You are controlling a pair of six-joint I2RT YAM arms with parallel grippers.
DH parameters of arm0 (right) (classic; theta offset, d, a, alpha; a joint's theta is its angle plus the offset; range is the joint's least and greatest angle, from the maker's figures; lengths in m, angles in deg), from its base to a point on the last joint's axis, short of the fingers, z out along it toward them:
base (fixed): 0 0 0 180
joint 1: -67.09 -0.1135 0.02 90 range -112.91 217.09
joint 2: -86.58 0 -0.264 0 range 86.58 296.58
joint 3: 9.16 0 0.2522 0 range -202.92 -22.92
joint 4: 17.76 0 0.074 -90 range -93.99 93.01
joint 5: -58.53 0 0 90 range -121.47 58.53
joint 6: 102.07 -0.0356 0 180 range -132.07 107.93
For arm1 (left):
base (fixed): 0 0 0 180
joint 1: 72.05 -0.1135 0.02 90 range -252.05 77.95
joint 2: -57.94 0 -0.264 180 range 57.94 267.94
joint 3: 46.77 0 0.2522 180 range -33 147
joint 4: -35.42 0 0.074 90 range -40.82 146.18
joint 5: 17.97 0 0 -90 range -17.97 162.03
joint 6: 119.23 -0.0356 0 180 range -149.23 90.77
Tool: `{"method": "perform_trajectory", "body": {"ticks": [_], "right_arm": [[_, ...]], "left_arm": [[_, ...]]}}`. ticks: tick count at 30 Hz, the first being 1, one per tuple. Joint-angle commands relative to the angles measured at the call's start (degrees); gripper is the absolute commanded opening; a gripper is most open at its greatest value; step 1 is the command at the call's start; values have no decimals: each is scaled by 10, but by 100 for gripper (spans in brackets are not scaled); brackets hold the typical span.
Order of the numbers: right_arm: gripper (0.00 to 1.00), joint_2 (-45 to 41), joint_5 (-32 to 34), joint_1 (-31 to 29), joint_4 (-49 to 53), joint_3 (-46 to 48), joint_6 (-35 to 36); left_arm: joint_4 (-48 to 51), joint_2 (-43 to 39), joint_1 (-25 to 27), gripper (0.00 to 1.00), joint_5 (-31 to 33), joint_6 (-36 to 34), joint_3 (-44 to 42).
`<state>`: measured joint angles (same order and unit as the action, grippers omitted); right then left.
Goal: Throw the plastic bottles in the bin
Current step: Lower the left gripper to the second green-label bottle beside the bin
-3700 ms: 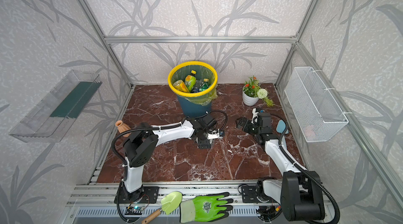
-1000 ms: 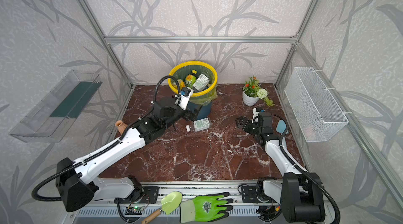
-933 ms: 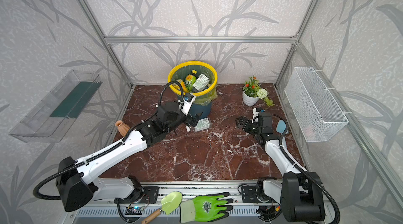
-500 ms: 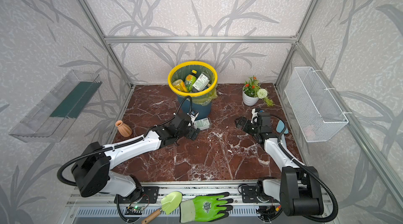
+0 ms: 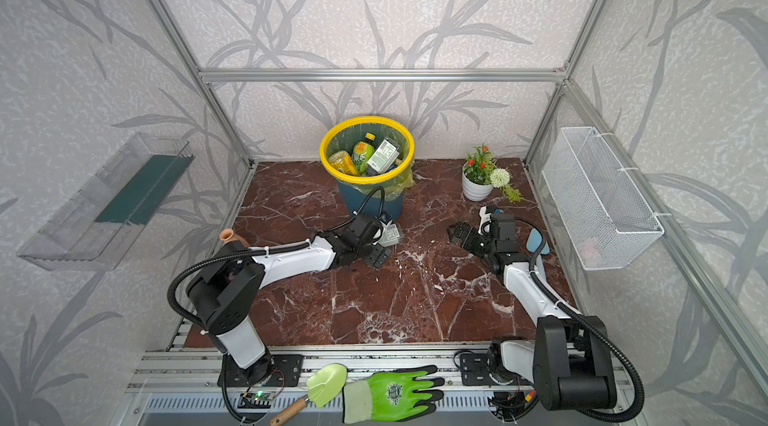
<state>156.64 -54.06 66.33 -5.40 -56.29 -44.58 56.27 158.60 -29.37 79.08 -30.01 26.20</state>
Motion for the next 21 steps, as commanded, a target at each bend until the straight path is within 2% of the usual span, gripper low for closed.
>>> {"method": "perform_trajectory", "body": {"ticks": [1,6,10,19,21], "right_arm": [[100,-3,-3,2,4,-13,4],[100,2,-6,2,3,-14,3],[100,4,-9,2,-1,-15,1],[100,9,-10,2,-6,-15,-1],[100,10,-10,2,-6,-14,-1]], "left_arm": [[6,8,-2,95,-28,-2,15],[23,3,4,85,-88,11,16],[28,-10,13,80,-109,40,9],[37,-60,44,79,-96,76,-5],[41,-66,44,82,-80,75,2]]}}
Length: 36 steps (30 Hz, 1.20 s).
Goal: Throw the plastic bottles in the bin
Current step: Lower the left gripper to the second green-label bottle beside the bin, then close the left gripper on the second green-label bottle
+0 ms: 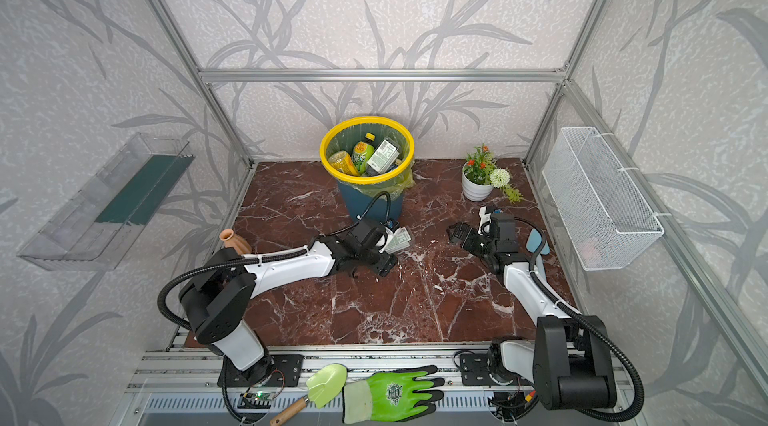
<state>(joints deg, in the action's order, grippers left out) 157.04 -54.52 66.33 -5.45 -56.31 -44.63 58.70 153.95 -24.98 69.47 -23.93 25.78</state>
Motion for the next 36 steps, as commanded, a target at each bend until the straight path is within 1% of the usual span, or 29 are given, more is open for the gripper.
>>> {"method": "perform_trajectory", "body": {"ticks": [1,4,7,12,13,16,21,24,29,32,36], "right_arm": [[100,7,-5,2,-6,-14,0],[100,6,-5,2,-8,-11,0],[100,6,-5,2,-11,-7,-1],[100,-1,-5,2,-5,-5,4],[100,-3,-3,2,-2,-5,6],[100,-8,3,2,2,-2,10],[100,-9,1,1,2,0,10],[100,-10,0,2,3,0,12],[100,-15,5,2,6,4,14],[100,-12,6,2,3,5,13],[100,-8,0,3,-1,4,9]], "left_arm": [[20,-21,1,85,37,12,12],[32,-11,0,91,82,-8,36],[34,22,0,93,98,-36,58],[23,81,-1,96,89,-62,90],[22,92,-2,99,87,-66,97],[19,119,-3,99,86,-72,115],[10,156,-4,99,101,-80,144],[23,173,-4,99,83,-83,161],[31,167,0,90,46,-80,146],[35,162,0,86,44,-81,134],[64,156,1,71,19,-74,133]]}}
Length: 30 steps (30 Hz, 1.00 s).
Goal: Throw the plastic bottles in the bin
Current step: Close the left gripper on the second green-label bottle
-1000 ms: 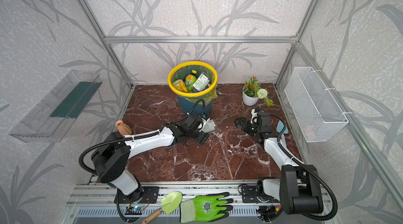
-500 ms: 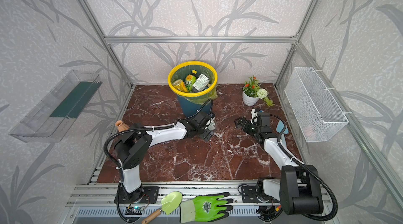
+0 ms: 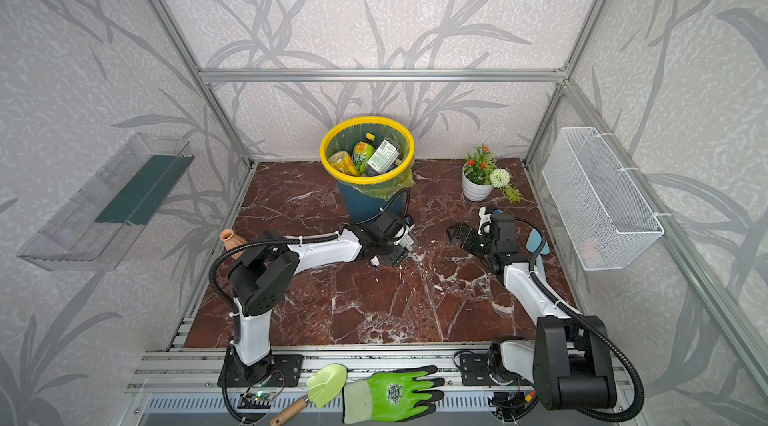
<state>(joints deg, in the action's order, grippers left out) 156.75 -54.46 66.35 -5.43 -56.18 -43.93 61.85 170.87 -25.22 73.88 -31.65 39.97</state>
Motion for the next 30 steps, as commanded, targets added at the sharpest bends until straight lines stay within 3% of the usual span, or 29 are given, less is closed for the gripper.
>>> {"method": "perform_trajectory", "body": {"ticks": [1,8,11,16,22,30], "right_arm": [[100,-5,0,2,-1,3,2],[100,-7,4,2,-2,6,2],[100,0,1,2,-8,5,-2],[100,2,-4,2,-9,2,-3],[100,-9,4,3,2,4,7],[100,-8,3,3,2,6,8]], "left_arm": [[36,-20,4,70,-27,11,-13],[45,-75,7,70,-15,64,-54],[57,-72,9,85,-4,64,-48],[85,-41,9,93,1,45,-4],[138,13,9,93,15,7,57],[177,40,10,81,2,-5,71]]}}
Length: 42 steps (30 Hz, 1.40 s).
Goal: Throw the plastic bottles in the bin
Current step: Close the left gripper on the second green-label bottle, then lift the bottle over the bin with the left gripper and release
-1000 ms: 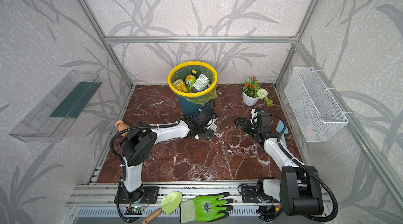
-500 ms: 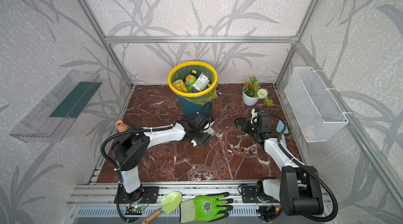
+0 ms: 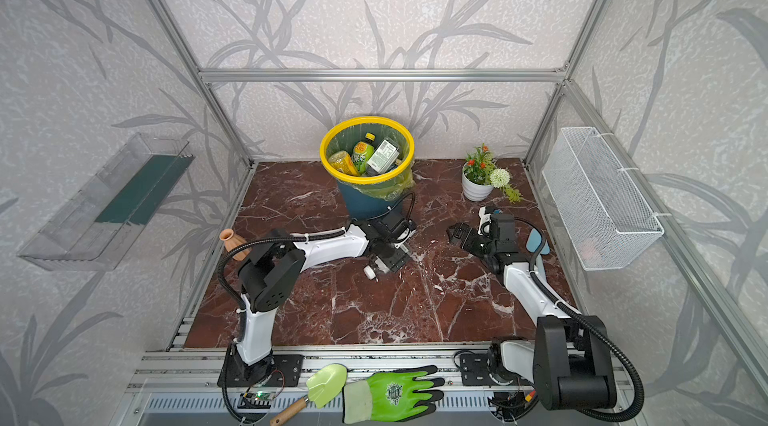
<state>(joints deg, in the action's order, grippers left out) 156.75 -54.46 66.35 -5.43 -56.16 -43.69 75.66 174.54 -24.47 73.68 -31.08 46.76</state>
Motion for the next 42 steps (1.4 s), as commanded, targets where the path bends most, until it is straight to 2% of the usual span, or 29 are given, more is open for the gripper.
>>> {"method": "perform_trajectory", "body": {"ticks": [1,4,6,11,17,20,22,25,27,30,33,35,38,39,42], "right_arm": [[100,-7,2,3,1,6,6],[100,-4,0,2,-3,6,3],[100,-3,-1,3,-5,6,1],[100,-7,-1,2,-4,7,1],[100,-7,-1,2,-8,6,-3],[100,-5,-4,3,-15,5,-7],[100,-2,-7,3,-22,6,-12],[100,1,-13,3,-24,2,-15],[100,1,-15,2,-24,-1,-16],[100,-2,-14,3,-24,-3,-17],[100,-7,-16,3,-23,-4,-19],[100,-11,-16,3,-19,-3,-18],[100,-19,-14,2,-13,-2,-15],[100,-23,-13,2,-9,-1,-14],[100,-37,-9,3,5,-1,-5]], "left_arm": [[38,0,2,77,5,-11,1],[30,-18,2,62,8,-5,-8],[19,-41,2,56,1,4,-14],[-30,-141,3,53,-19,32,-39],[-147,-355,3,50,-15,47,-96],[-226,-468,4,49,24,5,-120],[-311,-542,3,49,40,-53,-139],[-435,-613,2,49,54,-132,-144],[-497,-632,2,49,35,-175,-134],[-543,-612,-2,49,13,-225,-95],[-538,-554,-23,49,0,-226,-37],[-519,-502,-59,49,-21,-181,4],[-483,-404,-121,52,-25,-59,67],[-457,-367,-134,55,-16,-42,94],[-310,-246,-146,64,-6,-52,207]]}}
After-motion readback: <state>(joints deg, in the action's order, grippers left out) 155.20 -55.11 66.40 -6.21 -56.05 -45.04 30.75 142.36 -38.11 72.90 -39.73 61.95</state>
